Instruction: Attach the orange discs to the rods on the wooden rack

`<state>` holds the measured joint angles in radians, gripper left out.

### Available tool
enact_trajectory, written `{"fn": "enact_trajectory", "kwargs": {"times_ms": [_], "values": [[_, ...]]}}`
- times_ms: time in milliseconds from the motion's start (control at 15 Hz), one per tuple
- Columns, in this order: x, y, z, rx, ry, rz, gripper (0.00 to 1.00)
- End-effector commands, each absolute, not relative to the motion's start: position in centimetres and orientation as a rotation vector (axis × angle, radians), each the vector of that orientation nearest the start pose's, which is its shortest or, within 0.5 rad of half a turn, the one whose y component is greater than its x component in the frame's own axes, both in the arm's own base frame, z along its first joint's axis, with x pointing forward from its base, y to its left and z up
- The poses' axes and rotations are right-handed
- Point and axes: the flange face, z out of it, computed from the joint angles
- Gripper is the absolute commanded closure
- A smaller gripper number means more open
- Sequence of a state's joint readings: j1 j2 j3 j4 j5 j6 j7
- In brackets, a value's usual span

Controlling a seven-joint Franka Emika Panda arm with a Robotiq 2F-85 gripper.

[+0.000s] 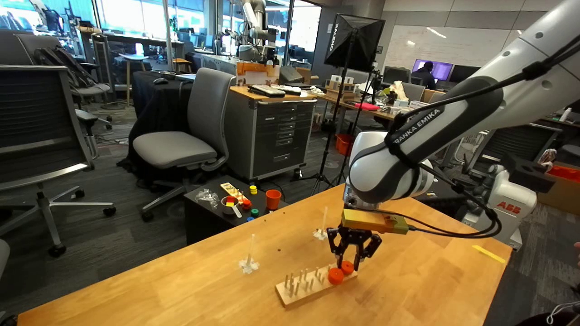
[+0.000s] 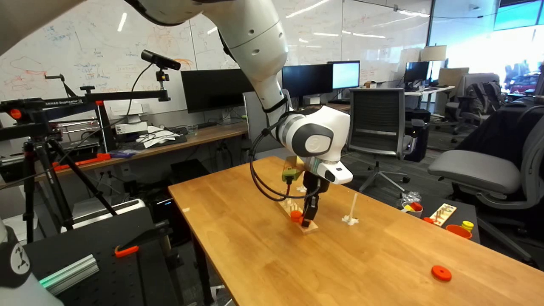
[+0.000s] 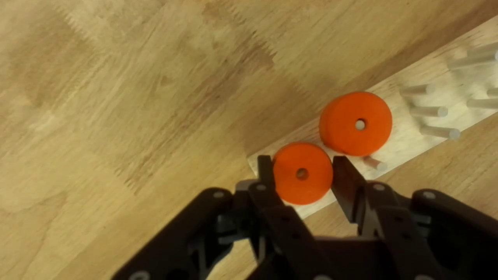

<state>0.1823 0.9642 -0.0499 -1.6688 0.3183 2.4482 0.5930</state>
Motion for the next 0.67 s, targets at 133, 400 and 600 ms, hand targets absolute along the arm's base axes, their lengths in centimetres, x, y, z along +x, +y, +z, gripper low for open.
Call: {"fn": "enact_trajectory", "kwargs": {"times_ms": [133,400,600], "values": [[63.18,7.96,2.80,-2.888,1.052,0.312,0.83],[63.22,7.37,2.51,-2.887,1.066,0.317,0.83],[63.25,7.32,2.40,-2.887,1.067,0.316,0.83]]}}
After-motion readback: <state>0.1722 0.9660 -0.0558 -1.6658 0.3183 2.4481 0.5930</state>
